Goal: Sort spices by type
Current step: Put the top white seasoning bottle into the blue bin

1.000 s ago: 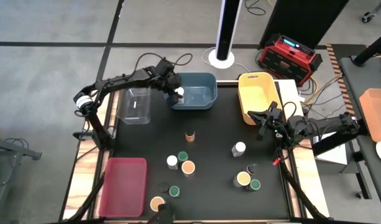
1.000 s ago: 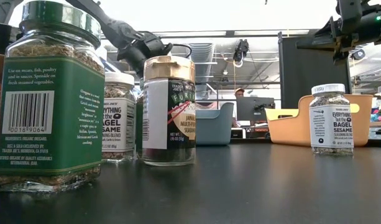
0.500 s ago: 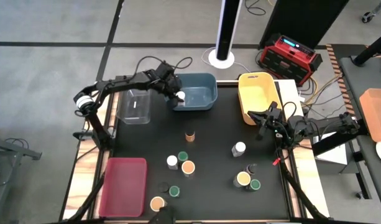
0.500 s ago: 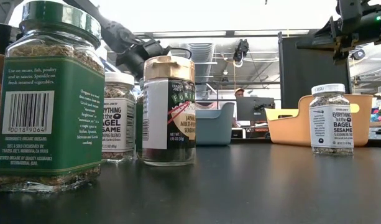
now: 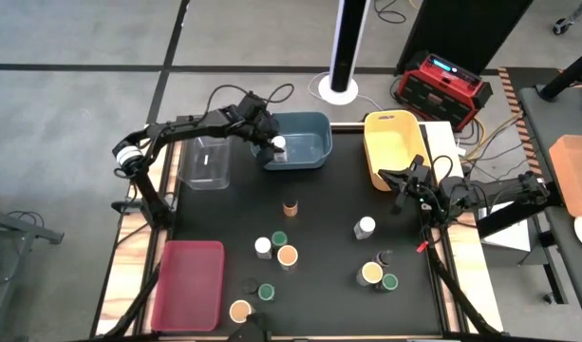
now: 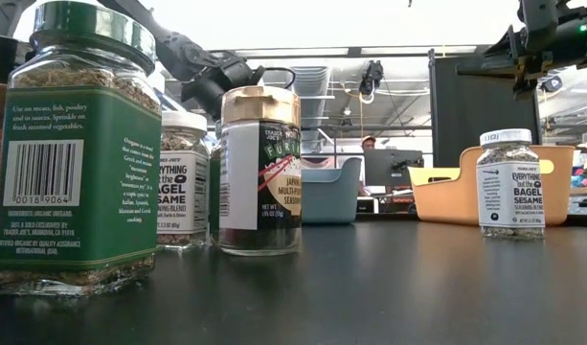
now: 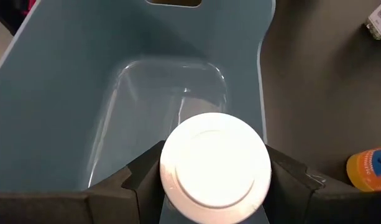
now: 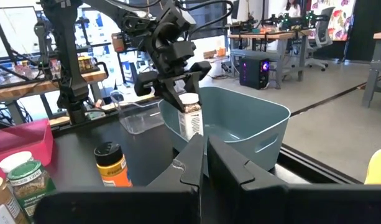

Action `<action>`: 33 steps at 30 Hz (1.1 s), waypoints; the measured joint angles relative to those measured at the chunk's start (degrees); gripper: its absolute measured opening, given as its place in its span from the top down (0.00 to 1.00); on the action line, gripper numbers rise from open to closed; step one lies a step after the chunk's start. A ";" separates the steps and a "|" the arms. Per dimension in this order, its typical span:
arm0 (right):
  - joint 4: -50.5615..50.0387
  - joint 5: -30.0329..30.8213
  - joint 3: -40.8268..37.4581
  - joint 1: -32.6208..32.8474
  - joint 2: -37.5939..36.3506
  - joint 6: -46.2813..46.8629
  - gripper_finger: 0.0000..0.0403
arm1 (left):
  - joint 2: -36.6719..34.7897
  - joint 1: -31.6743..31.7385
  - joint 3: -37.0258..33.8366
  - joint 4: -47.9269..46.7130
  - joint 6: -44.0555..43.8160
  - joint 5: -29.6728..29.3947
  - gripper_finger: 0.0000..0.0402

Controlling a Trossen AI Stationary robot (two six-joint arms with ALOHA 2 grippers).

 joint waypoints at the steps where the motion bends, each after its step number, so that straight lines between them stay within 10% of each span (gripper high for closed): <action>1: 0.00 -0.01 0.00 0.00 -0.02 -0.01 0.97 | 0.00 0.00 -0.07 -0.01 0.00 -0.62 0.52; 33: 0.00 -0.02 -0.02 0.00 0.00 -0.48 0.97 | 1.84 0.02 -0.26 2.04 0.58 -3.46 0.44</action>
